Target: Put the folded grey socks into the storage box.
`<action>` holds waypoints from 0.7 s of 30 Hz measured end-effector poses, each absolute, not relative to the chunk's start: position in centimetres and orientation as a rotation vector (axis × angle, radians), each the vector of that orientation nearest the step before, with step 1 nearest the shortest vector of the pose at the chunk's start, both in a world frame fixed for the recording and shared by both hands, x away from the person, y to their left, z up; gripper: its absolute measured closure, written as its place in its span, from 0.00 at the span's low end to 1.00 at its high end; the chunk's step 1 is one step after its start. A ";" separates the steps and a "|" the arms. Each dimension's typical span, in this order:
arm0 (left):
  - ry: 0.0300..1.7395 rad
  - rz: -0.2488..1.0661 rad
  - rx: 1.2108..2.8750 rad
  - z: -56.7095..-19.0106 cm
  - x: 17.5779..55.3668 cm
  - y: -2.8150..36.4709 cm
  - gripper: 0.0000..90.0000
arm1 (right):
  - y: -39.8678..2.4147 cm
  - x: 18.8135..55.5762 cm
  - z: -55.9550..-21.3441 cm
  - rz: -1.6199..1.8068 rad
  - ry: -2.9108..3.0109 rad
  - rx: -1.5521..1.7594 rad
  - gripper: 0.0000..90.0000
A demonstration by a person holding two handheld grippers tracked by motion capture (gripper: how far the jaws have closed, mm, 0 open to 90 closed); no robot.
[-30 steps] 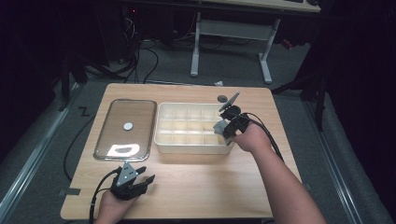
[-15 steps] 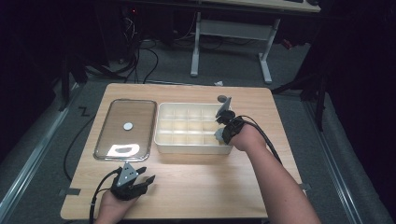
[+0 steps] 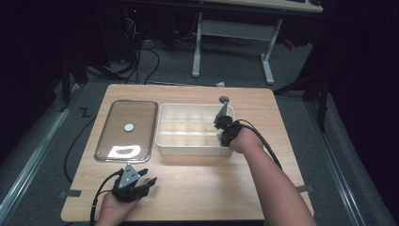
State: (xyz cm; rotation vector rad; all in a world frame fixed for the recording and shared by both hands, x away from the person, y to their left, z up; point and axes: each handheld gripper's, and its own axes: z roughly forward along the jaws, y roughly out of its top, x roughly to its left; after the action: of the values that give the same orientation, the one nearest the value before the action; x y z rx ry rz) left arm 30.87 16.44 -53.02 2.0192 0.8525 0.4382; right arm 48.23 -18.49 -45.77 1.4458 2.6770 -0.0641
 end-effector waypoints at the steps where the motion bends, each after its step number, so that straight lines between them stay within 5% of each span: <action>1: 0.852 0.438 2.019 -53.0 30.9 16.4 0.56 | -18.5 48.3 -45.9 -0.063 2.682 1.442 0.82; 21: 0.842 0.430 2.033 -53.1 30.8 16.2 0.56 | -18.7 48.3 -46.7 -0.036 2.683 1.472 0.81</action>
State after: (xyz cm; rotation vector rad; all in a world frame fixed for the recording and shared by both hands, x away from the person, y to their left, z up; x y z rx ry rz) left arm 30.79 16.23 -53.08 2.0329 0.8420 0.4299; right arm 48.30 -18.71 -46.69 1.4721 2.6831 -0.0360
